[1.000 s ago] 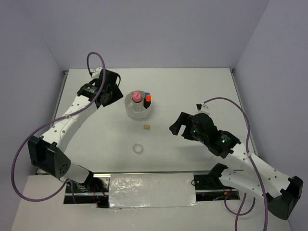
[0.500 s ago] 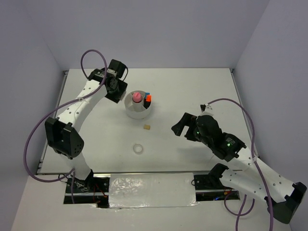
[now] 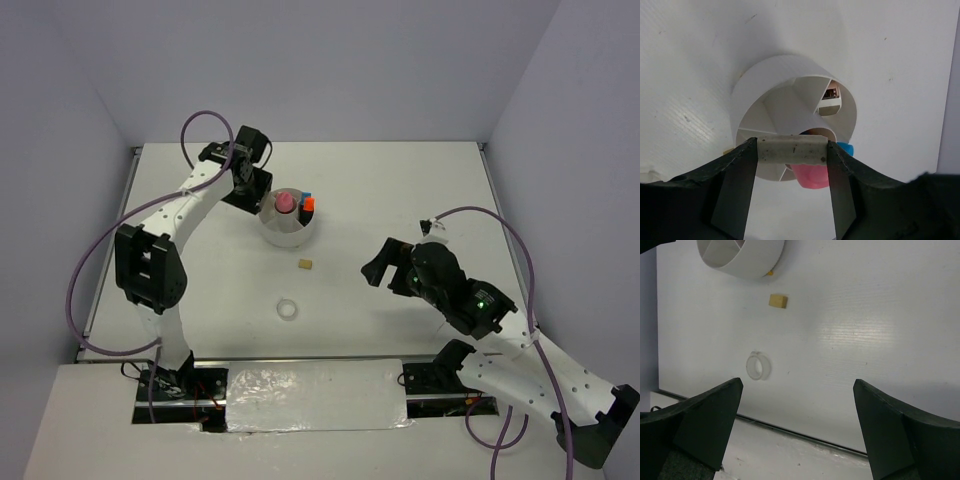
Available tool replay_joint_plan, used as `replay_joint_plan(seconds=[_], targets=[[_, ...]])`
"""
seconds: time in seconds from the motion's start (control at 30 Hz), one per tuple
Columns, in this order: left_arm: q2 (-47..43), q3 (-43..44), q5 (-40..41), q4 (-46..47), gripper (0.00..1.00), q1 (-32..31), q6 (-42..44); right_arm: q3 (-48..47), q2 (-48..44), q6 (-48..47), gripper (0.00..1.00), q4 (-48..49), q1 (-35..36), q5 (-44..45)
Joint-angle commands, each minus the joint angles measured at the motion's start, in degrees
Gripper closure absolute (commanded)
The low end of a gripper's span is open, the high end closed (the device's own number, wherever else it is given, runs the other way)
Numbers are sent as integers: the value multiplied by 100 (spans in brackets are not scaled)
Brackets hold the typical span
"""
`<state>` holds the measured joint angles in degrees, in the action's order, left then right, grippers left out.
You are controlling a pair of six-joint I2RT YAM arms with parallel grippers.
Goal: Sort the stationery into containers
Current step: Place the stationery in the storage box.
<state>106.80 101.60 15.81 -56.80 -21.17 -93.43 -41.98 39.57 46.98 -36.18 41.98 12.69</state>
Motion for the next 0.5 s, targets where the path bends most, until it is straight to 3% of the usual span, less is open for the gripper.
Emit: replay_joint_plan(seconds=[0.0, 0.37, 0.47], targets=[[121, -35, -113, 239, 35, 121, -114, -179, -11, -119, 0, -12, -5, 120], [332, -97, -201, 538, 31, 183, 70, -355, 349, -251, 0, 138, 4, 85], [367, -114, -254, 625, 25, 192, 123, -373, 428, -277, 0, 182, 3, 76]])
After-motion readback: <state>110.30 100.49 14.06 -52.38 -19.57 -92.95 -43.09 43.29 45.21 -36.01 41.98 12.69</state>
